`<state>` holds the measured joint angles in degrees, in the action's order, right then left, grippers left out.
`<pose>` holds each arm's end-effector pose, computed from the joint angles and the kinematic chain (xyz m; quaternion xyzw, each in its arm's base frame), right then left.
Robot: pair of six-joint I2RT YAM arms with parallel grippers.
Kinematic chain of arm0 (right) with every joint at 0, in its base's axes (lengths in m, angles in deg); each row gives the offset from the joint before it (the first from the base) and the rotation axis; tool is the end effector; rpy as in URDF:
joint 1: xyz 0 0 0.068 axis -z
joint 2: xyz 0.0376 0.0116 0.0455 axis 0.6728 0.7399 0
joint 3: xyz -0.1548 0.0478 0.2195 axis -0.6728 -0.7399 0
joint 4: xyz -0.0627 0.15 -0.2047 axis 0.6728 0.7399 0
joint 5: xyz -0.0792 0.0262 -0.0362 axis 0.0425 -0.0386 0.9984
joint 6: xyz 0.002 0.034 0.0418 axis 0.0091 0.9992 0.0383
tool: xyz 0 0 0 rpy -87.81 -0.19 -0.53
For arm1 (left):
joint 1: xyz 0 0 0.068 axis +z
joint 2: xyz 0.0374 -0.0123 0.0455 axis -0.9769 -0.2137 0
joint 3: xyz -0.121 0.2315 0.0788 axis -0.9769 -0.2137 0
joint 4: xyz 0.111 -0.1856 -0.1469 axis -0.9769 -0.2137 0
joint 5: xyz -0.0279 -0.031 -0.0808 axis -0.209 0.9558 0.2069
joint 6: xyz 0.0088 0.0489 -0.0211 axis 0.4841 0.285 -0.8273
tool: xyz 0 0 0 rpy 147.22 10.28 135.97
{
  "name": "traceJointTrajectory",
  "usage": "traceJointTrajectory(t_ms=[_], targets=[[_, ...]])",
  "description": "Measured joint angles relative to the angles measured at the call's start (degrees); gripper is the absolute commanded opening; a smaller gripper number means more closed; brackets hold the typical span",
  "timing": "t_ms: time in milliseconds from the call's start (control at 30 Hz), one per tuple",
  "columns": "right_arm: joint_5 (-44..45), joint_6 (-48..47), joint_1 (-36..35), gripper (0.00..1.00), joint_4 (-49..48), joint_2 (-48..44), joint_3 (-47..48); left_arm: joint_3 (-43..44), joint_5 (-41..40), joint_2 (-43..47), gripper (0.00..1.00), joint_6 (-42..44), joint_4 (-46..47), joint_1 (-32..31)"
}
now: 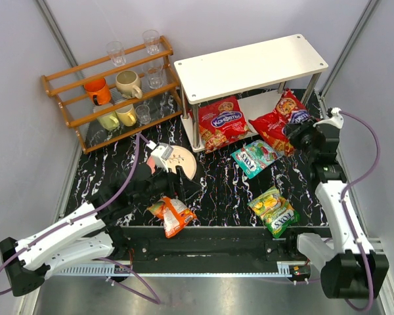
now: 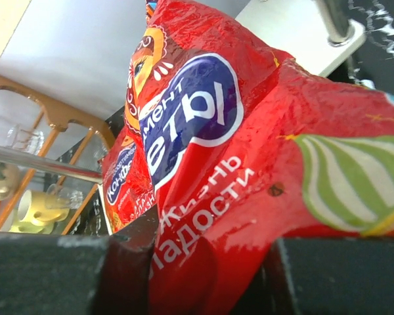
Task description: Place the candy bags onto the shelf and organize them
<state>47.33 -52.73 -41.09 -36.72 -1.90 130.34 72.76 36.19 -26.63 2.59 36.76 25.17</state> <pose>0.2229 -0.0041 0.3295 0.2384 0.7529 0.1822 0.5857 0.1087 -0.1455 0.3071 0.1256 0.8044 -0.4299 0.3903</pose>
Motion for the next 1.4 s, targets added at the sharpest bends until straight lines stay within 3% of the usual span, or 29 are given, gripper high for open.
traceJointTrajectory(t_ms=[467,833,1400], targets=[[-7.7,4.1,2.3,0.0,-21.1,17.2,-1.4,1.9,0.0,-0.8,0.84,1.3,-1.4,0.0],[-6.8,8.0,2.7,0.0,-38.1,32.2,-0.4,3.3,-2.0,0.8,0.97,2.3,-3.3,0.0],[-1.7,13.0,0.8,0.0,-51.9,51.3,9.2,3.6,-4.4,0.9,0.98,3.3,-6.1,0.0]])
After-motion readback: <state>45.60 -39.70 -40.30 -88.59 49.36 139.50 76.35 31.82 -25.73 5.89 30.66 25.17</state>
